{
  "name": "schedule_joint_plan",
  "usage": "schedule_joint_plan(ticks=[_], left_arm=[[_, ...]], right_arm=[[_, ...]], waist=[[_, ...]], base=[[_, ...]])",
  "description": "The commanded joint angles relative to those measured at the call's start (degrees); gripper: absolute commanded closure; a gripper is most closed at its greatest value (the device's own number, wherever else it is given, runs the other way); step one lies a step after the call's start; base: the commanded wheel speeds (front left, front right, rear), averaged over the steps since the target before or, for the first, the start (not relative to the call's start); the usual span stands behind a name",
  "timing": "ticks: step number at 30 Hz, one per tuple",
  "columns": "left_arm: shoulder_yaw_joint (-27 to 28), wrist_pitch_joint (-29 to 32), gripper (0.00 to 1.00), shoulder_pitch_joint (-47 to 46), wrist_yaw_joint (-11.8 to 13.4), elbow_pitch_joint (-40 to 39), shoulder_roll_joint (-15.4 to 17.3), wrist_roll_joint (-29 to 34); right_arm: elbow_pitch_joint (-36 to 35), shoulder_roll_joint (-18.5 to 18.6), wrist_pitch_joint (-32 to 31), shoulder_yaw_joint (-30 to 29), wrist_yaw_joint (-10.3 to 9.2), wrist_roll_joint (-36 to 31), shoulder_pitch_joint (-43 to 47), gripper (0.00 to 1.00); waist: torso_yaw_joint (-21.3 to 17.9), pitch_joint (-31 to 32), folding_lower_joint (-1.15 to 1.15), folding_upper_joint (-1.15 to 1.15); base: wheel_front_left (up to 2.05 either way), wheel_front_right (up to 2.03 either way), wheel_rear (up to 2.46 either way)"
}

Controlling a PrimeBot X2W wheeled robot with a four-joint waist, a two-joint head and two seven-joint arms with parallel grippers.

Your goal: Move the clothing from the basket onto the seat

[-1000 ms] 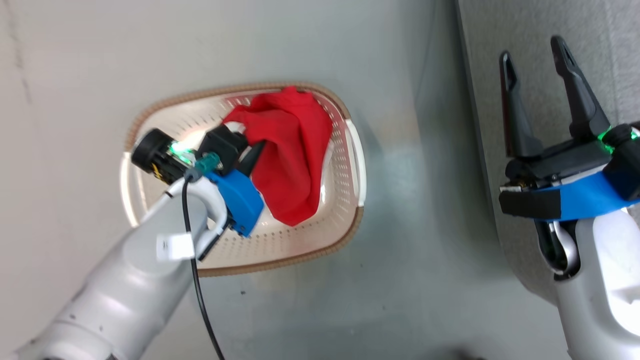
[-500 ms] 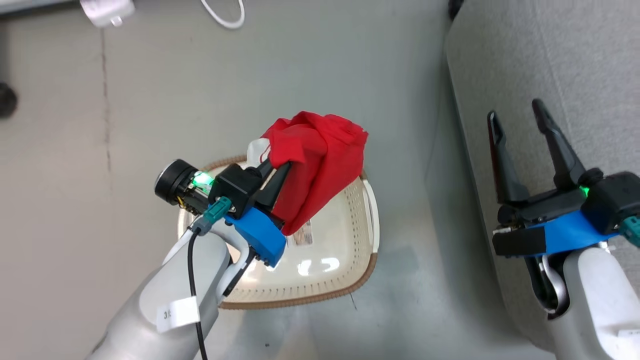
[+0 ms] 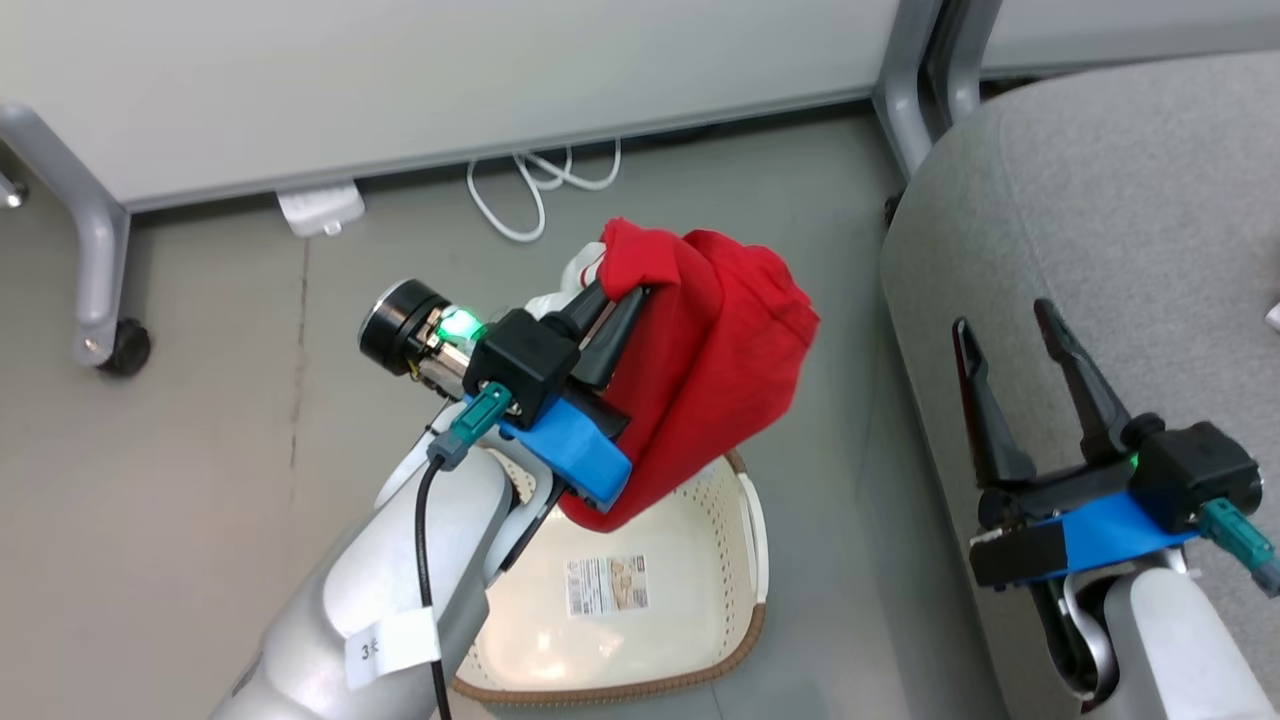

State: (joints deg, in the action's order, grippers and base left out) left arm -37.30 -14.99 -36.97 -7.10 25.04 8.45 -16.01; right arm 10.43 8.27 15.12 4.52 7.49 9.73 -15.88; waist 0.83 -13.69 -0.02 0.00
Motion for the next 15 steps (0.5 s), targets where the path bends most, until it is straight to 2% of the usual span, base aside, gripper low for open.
schedule_joint_plan(ticks=[1,15], left_arm=[[0.44,-0.28,1.0,-1.28,-0.27,-0.35,-0.57,0.4],[-3.11,-0.28,1.0,-4.03,-0.42,0.32,-2.16,-0.48]], right_arm=[[0.39,-0.32,0.05,0.02,0.01,0.27,1.73,0.0],[0.59,-1.37,0.05,-0.9,0.01,0.4,6.79,0.0]], waist=[[0.14,3.16,0.02,0.0],[0.01,9.02,0.02,0.0]], base=[[0.0,0.0,0.0],[0.0,0.0,0.0]])
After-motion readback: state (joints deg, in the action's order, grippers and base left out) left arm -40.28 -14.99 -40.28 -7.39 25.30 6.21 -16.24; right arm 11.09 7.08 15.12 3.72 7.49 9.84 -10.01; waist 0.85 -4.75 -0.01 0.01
